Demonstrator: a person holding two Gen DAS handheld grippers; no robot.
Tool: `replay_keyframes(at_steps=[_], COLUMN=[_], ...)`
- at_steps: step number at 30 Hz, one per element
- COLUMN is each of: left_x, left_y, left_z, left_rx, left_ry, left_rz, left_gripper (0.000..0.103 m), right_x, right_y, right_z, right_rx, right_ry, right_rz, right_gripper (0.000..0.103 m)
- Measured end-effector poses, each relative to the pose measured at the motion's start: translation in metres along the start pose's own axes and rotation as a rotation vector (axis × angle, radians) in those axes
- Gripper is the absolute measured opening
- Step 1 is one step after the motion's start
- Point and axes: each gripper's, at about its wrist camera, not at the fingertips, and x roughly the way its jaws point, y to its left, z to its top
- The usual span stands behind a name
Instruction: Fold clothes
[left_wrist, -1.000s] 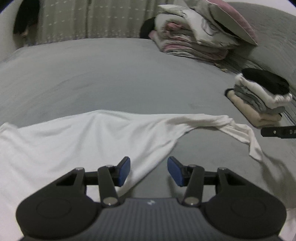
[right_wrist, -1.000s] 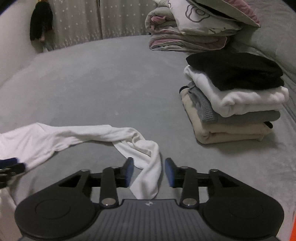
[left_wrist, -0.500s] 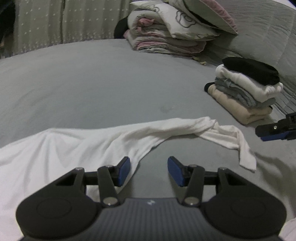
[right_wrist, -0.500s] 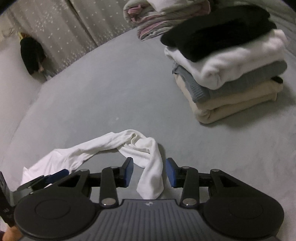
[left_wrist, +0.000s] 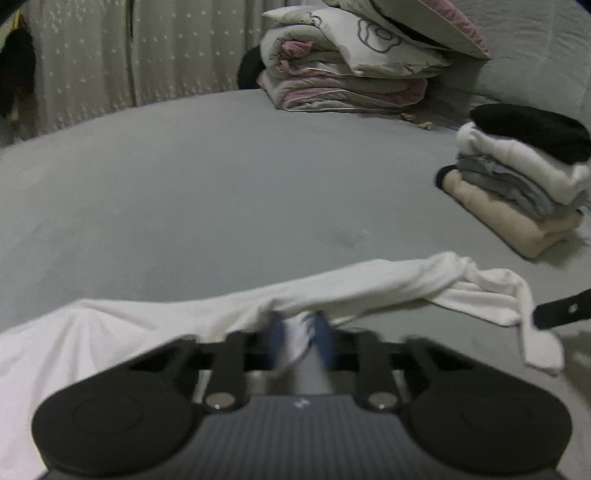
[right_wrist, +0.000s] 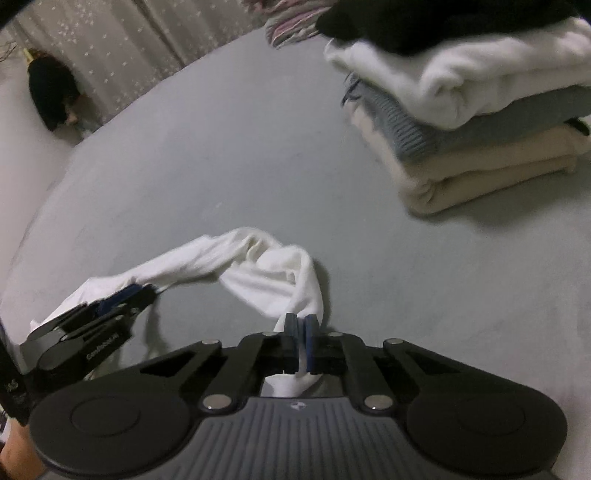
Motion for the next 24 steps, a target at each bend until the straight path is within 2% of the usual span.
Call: replay_keyframes(at_steps=[6, 10, 16, 24], left_x=[-0.019, -0.041, -0.074, -0.105], left_y=[0.017, 0.028, 0.041, 0.052], left_z=[0.013, 0.02, 0.01, -0.033], left_rx=[-0.065, -0.085, -0.055, 0.004], left_ry=[-0.054, -0.082, -0.064, 0.006], left_rz=[-0.027, -0.056, -0.119, -0.154], left_gripper=[0.006, 0.006, 0.006, 0.006], right_x=[-0.024, -0.037, -0.046, -0.05], right_y=[-0.007, -0.012, -0.011, -0.01], right_z=[0.011, 0.014, 0.008, -0.024], right_rx=[0.023, 0.019, -0.059, -0.238], right_ry=[-0.172, -0.214, -0.189, -0.081], right_rz=[-0.047, -0.047, -0.044, -0.026], right_gripper=[0.006, 0.006, 0.006, 0.006])
